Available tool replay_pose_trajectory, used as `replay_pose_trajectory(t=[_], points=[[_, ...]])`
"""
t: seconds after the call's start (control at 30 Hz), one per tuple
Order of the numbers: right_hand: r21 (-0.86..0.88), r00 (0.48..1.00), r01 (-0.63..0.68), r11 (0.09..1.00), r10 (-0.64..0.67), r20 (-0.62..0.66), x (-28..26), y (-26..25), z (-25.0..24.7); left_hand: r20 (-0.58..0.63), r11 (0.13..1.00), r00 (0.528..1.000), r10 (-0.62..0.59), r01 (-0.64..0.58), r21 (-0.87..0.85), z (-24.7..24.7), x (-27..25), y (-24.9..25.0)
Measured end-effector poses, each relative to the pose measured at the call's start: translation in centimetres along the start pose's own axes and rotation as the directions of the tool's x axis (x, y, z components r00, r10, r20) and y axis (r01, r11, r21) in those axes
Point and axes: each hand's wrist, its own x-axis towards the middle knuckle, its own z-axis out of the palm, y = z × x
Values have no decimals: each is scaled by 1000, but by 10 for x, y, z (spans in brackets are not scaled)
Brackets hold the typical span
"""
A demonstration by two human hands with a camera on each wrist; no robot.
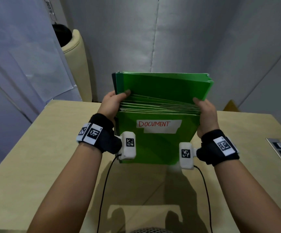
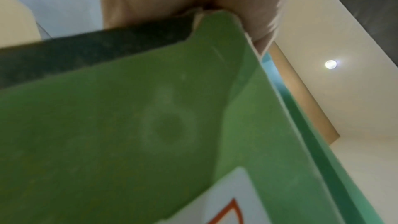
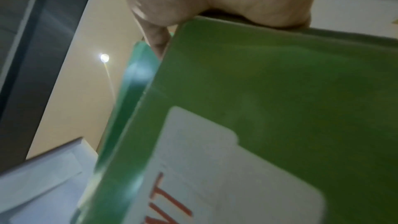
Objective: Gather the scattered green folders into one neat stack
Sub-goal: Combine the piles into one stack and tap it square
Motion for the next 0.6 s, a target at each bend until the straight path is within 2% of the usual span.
replay_pose_trajectory(t=[0.1,0.2,0.3,0.4,0.5,0.6], points=[[-16,1000,3,1000,-3,7,1,-4,1,-45,998,999,-29,31,57,1,3,2],[-44,998,24,999,-21,63,-1,-12,3,-43,997,999,21,-18,78,2,1,2],[-64,998,3,998,1,57,-3,-33,10,16,994,995,103,-104,40,2,-5,2],[-38,993,-80,996,83,78,1,-48,15,104,996,992,76,-71,-52,5,-12,13],[11,986,-166,986,166,-13,7,-49,16,163,991,984,74,-54,-119,12,-16,28],[30,986,-150,988,152,-74,7,-46,15,132,997,990,42,-33,-72,18,-15,32]])
